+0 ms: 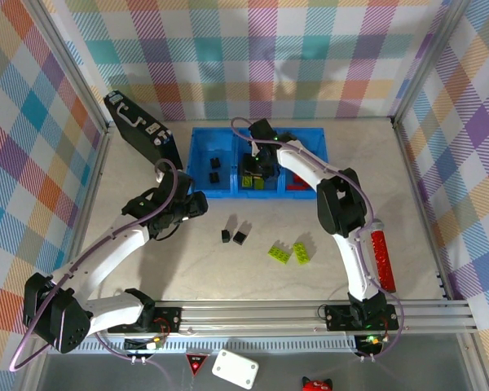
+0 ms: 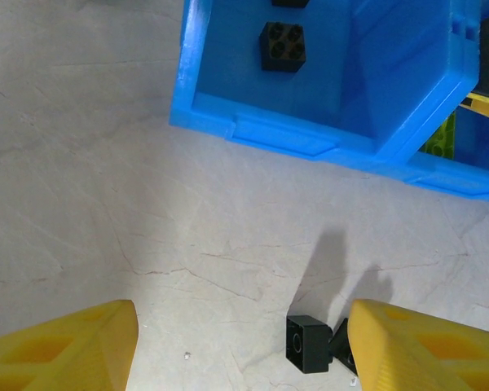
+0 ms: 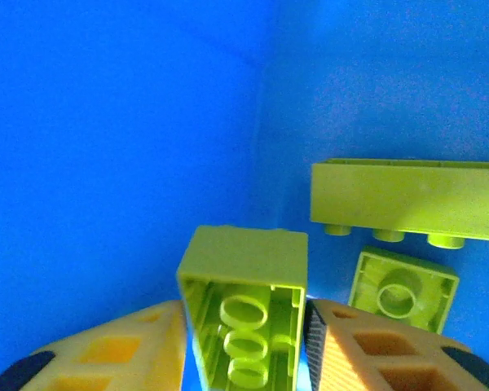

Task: Sort the legos into containers by color
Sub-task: Place the lego in the container, then pick up the lego from the center of the table.

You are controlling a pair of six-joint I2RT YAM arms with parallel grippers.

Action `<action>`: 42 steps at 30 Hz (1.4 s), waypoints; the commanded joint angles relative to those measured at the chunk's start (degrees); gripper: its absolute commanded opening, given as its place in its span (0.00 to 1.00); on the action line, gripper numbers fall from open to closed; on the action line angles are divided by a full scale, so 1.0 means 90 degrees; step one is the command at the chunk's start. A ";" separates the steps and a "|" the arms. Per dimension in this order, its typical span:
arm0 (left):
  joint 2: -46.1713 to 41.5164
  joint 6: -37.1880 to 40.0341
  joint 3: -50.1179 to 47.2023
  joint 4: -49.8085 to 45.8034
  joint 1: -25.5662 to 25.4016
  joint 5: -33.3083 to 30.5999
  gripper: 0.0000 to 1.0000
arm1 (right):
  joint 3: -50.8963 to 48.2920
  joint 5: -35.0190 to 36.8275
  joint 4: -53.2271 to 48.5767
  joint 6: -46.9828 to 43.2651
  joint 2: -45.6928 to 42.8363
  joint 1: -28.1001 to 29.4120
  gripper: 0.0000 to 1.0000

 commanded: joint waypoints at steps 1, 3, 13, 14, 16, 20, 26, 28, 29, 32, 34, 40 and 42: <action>-0.0151 -0.0066 -0.0067 -0.0171 0.0060 -0.0101 0.69 | 0.0003 -0.0246 -0.0084 -0.0032 0.0040 -0.0036 0.48; -0.0148 -0.0066 -0.0066 -0.0171 0.0061 -0.0103 0.69 | -0.0045 -0.0229 -0.0087 -0.0046 -0.0032 -0.0051 0.51; 0.0168 0.0002 -0.0053 -0.0006 0.0060 0.0274 0.69 | -0.0348 -0.0114 -0.0221 -0.0127 -0.0799 -0.0061 0.55; 0.0205 0.0002 -0.0057 0.0023 0.0060 0.0319 0.70 | -0.0415 -0.0128 -0.0221 -0.0121 -0.0913 -0.0061 0.55; 0.0278 0.0023 -0.0043 0.0058 0.0060 0.0393 0.70 | -0.0574 -0.0147 -0.0233 -0.0115 -0.1117 -0.0061 0.55; 0.0507 0.0102 0.0062 0.0041 -0.0023 0.0461 0.67 | -0.0959 -0.0159 -0.0289 -0.0136 -0.1582 -0.0060 0.55; 0.0864 0.0119 0.0099 -0.0044 -0.0443 0.0362 0.64 | -0.1766 -0.0057 -0.0357 -0.0253 -0.2400 -0.0061 0.55; 0.1017 0.0064 0.0099 -0.0034 -0.0583 0.0334 0.63 | -0.2074 0.0021 -0.0358 -0.0272 -0.2682 -0.0061 0.55; 0.1117 0.0034 0.0111 -0.0017 -0.0653 0.0323 0.61 | -0.2252 0.0054 -0.0358 -0.0279 -0.2836 -0.0061 0.55; 0.1346 -0.0072 0.0137 0.0024 -0.0829 0.0267 0.59 | -0.2773 0.0111 -0.0307 -0.0281 -0.3278 -0.0061 0.55; 0.1483 -0.0122 0.0150 0.0034 -0.0936 0.0209 0.57 | -0.3111 0.0149 -0.0275 -0.0260 -0.3549 -0.0061 0.55; 0.1940 -0.0241 0.0231 0.0152 -0.1204 0.0257 0.52 | -0.4135 0.0272 -0.0136 -0.0141 -0.4254 -0.0061 0.55; 0.2105 -0.0251 0.0328 0.0099 -0.1293 0.0241 0.50 | -0.4375 0.0291 -0.0087 -0.0107 -0.4404 -0.0061 0.55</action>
